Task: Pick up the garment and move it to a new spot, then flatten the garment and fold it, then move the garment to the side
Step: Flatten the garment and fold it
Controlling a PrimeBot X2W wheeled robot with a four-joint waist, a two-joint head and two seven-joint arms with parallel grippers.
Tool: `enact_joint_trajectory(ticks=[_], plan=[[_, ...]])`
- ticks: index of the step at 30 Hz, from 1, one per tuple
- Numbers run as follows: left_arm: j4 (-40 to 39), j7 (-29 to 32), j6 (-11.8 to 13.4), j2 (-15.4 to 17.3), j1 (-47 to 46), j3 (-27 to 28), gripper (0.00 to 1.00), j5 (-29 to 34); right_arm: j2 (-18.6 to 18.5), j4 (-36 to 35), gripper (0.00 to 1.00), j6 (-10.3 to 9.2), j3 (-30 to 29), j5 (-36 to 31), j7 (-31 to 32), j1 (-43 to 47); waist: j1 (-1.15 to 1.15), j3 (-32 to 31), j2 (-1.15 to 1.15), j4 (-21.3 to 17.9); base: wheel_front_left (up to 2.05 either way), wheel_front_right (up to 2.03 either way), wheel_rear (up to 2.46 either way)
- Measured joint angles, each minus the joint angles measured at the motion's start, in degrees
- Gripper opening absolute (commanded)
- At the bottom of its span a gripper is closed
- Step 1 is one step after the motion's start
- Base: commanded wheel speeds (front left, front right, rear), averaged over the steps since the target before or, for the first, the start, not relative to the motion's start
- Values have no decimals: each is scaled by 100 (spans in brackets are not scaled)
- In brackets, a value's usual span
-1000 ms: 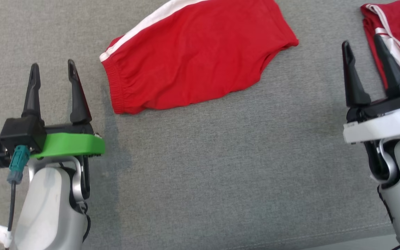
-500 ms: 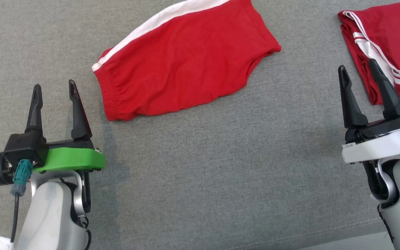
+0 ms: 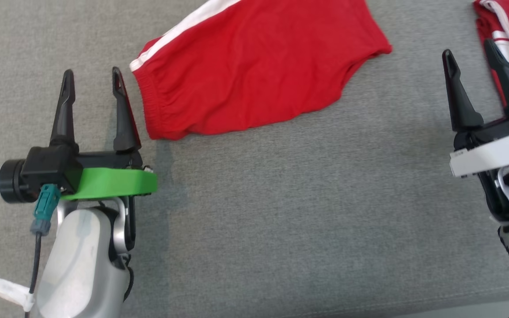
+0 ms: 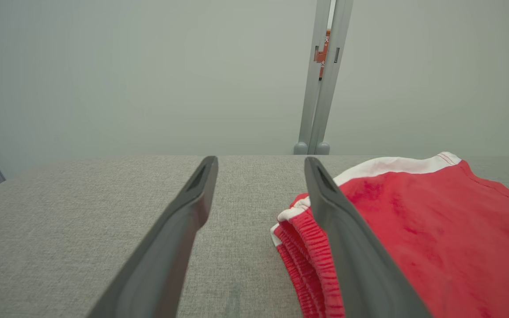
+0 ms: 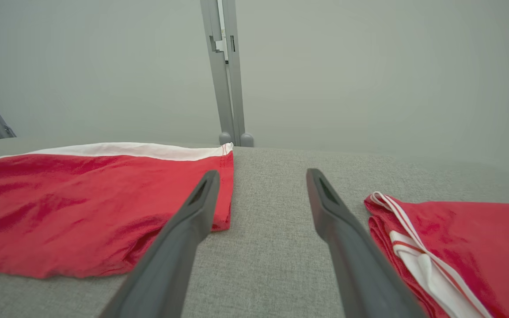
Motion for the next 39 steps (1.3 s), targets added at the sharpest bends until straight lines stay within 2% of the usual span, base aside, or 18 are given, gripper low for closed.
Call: enact_joint_trajectory(ticks=[4,13,14,16,17,21,25,33,39], plan=[[-67,-7,-27,-82,-226,-140,100,36,-213,364,100,0,312,94,122,-519,0,243,0,277,0,0,0],[-56,-25,-62,-226,-353,-302,100,53,-312,1807,100,0,1054,479,701,-1398,0,536,0,736,0,0,0],[-67,-25,-65,-233,-356,-300,100,53,-322,1853,75,-1,1102,533,744,-1461,0,543,0,760,0,0,0],[-80,-25,-67,-238,-354,-285,100,58,-327,1933,8,-7,1218,684,799,-1528,0,535,0,788,0,0,0],[-94,-26,-67,-244,-350,-274,100,64,-325,1954,0,-7,1277,761,854,-1544,0,523,0,788,0,0,0],[-138,-26,-71,-249,-251,-204,100,91,-300,1969,0,-5,1480,983,868,-1551,0,436,0,725,0,0,0],[-134,-26,-80,-252,-114,-135,100,96,-275,1887,0,-4,1455,1072,472,-1227,0,292,0,657,0,0,0],[-101,-26,-94,-189,320,-26,100,108,25,1595,0,-2,1039,1188,-19,-70,0,-120,0,466,0,0,0],[-89,-22,-101,-148,622,-55,100,85,136,1553,0,-1,583,1118,-60,553,0,-449,0,325,0,0,0]])
